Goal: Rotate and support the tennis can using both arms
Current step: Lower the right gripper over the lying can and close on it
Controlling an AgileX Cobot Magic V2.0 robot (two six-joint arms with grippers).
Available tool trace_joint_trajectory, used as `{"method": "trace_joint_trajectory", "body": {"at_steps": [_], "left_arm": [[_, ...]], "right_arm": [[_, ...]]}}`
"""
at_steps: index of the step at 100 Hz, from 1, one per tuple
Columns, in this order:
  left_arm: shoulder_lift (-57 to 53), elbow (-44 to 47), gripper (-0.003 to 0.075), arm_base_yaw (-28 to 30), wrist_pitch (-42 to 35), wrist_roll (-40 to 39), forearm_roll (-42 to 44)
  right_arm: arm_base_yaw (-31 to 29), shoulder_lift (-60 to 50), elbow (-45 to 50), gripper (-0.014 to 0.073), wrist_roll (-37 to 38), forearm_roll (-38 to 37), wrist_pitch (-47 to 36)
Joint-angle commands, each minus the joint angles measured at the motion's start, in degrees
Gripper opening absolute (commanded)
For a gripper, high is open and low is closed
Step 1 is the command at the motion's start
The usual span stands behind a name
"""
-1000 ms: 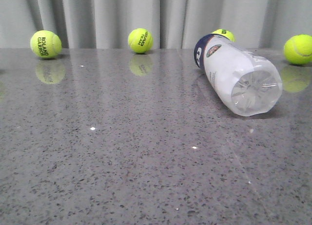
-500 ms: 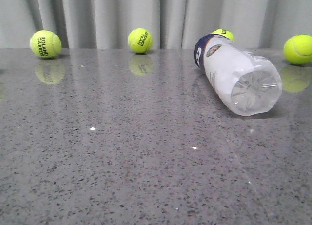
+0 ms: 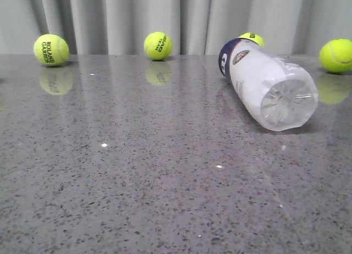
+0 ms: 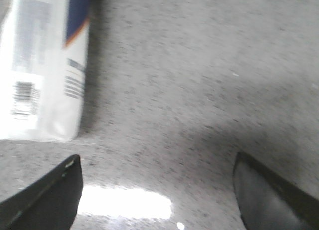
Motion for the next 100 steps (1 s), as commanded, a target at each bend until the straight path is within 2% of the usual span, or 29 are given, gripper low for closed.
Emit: {"method": "trace_joint_trajectory", "body": {"at_steps": [1,26,53,74,100], "left_arm": [[-1.89,2.59,-0.0020,-0.21,-4.91,-0.63,-0.18],[-1.89,2.59,-0.0020,-0.21,-4.91,-0.63,-0.18],[-1.89,2.59,-0.0020,-0.21,-4.91,-0.63,-0.18],[-1.89,2.59,-0.0020,-0.21,-4.91,-0.63,-0.18],[-1.89,2.59,-0.0020,-0.21,-4.91,-0.63,-0.18]], "right_arm": [[2.79,3.21,-5.22,0.0612,-0.80,1.27,-1.28],[10.60,17.00,-18.51,0.0612,2.66,1.29,0.75],[13.61,30.17,-29.90,0.0612,8.96,1.34,3.39],[13.61,37.05,-33.67,0.0612,11.74,1.45,5.06],[13.61,41.54,-33.69,0.0612,12.71,1.45,4.83]]}}
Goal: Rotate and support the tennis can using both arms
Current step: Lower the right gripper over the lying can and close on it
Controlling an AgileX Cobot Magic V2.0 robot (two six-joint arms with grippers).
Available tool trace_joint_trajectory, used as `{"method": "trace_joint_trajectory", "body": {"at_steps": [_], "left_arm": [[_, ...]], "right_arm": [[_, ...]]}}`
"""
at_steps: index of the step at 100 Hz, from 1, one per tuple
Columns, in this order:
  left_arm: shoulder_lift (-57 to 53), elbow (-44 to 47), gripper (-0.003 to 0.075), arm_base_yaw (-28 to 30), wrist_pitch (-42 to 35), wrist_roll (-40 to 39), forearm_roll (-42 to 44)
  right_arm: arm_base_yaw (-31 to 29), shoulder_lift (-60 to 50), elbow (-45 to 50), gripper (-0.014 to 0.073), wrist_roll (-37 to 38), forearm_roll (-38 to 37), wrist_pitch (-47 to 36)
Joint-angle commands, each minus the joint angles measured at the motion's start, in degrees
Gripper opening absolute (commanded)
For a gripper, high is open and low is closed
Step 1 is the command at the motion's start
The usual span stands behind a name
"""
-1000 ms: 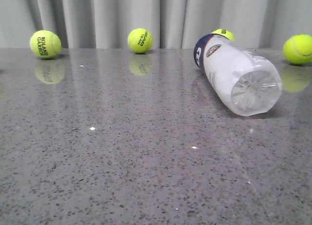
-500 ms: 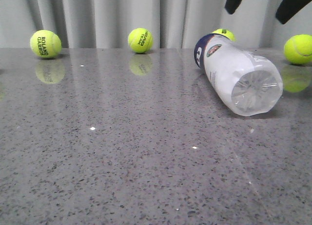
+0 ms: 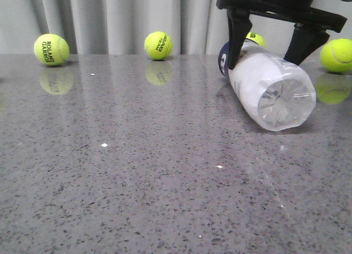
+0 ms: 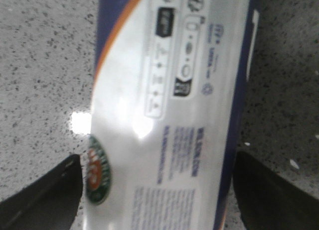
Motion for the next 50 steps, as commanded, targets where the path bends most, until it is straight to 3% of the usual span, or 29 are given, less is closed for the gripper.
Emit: {"method": "trace_joint_trajectory", "body": {"at_steps": [1,50], "left_arm": [[-1.89,2.59,-0.0020,-0.21,-4.91,-0.63,-0.18],[-1.89,2.59,-0.0020,-0.21,-4.91,-0.63,-0.18]], "right_arm": [[-0.08,-1.30,-1.89,0.0612,0.10,0.60,-0.96],[-0.08,0.87,-1.89,0.0589,-1.01,0.44,-0.79]]}}
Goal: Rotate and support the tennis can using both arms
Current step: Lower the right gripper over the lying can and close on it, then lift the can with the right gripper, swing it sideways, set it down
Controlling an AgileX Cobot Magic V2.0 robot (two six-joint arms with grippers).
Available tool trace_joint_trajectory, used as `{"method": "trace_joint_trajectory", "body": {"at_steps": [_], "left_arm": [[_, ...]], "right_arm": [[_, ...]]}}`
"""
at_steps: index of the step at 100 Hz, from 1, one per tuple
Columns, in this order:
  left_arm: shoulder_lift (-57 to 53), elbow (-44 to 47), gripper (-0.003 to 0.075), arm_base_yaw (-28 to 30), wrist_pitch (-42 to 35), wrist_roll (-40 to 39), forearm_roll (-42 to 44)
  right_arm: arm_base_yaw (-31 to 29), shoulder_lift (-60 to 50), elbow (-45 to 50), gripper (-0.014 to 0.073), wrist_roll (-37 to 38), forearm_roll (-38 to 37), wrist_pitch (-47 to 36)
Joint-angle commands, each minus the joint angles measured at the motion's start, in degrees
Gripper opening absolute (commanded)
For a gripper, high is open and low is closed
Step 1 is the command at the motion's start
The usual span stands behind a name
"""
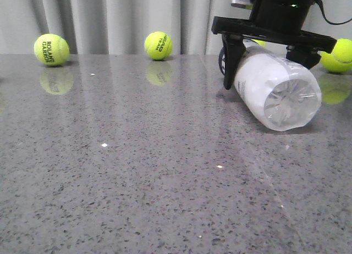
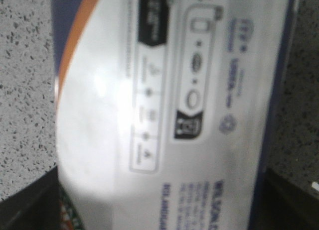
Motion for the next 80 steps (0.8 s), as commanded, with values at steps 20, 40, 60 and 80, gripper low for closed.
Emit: {"method": "trace_joint_trajectory", "body": {"at_steps": [20,40,60,80], "left_arm": [[-1.89,2.59,-0.0020,-0.21,-4.91,-0.63,-0.18],[-1.89,2.59,-0.0020,-0.21,-4.91,-0.63,-0.18],[-1.89,2.59,-0.0020,-0.21,-4.91,-0.63,-0.18],[-1.89,2.59,-0.0020,-0.21,-4.91,-0.63,-0.18]], "right_arm": [[-0.21,-2.95,-1.65,0.0339,-1.33,-0.19,-0.84],[-0.03,-2.95,-3.86,0.0301,-9.26,-0.19,-0.25],[2.11,-2.95,-11.18,0.0301,-27.48,-0.19,3.34],[5.84,-2.95,-14.88,0.0299,-45.45,0.00,7.03]]}}
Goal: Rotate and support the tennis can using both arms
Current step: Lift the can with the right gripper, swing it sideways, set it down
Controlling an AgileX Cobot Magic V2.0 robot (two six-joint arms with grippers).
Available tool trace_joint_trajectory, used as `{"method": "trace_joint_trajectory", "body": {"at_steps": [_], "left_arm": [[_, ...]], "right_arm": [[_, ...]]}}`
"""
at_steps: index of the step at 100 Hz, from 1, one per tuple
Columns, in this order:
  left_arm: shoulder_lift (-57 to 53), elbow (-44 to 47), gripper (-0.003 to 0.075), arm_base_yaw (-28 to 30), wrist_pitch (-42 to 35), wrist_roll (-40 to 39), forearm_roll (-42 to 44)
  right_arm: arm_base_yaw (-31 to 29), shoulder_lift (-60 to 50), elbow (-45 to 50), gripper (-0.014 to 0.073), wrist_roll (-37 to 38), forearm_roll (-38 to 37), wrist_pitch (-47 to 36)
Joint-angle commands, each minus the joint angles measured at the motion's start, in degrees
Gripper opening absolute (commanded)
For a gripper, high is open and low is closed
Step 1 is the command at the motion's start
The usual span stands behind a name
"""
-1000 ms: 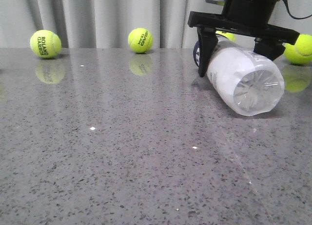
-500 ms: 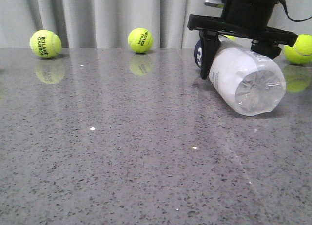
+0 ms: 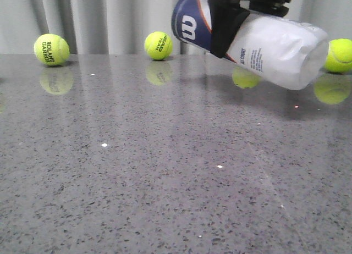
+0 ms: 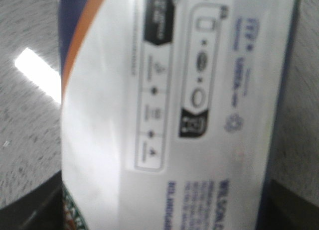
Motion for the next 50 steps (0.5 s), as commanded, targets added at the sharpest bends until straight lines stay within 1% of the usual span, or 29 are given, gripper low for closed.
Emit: {"method": "trace_joint_trajectory", "body": {"at_steps": [1,3,15,28,39,50], "left_arm": [[-1.89,2.59,-0.0020,-0.21,-4.91,-0.63,-0.18],[-1.89,2.59,-0.0020,-0.21,-4.91,-0.63,-0.18],[-1.89,2.59,-0.0020,-0.21,-4.91,-0.63,-0.18],[-1.89,2.59,-0.0020,-0.21,-4.91,-0.63,-0.18],[-1.89,2.59,-0.0020,-0.21,-4.91,-0.63,-0.18],[-1.89,2.59,-0.0020,-0.21,-4.91,-0.63,-0.18]], "right_arm": [[1.30,-2.98,-2.84,0.0299,-9.35,0.53,0.69],[1.71,-2.98,-2.90,0.0299,-10.81,0.53,0.70],[3.92,-2.98,-2.90,0.0299,-25.92,0.53,1.66],[6.32,-2.98,-2.90,0.0299,-38.72,0.53,1.50],[7.61,-2.98,-2.90,0.0299,-43.85,0.53,1.62],[7.89,-2.59,-2.90,0.0299,-44.48,0.48,1.68]]}}
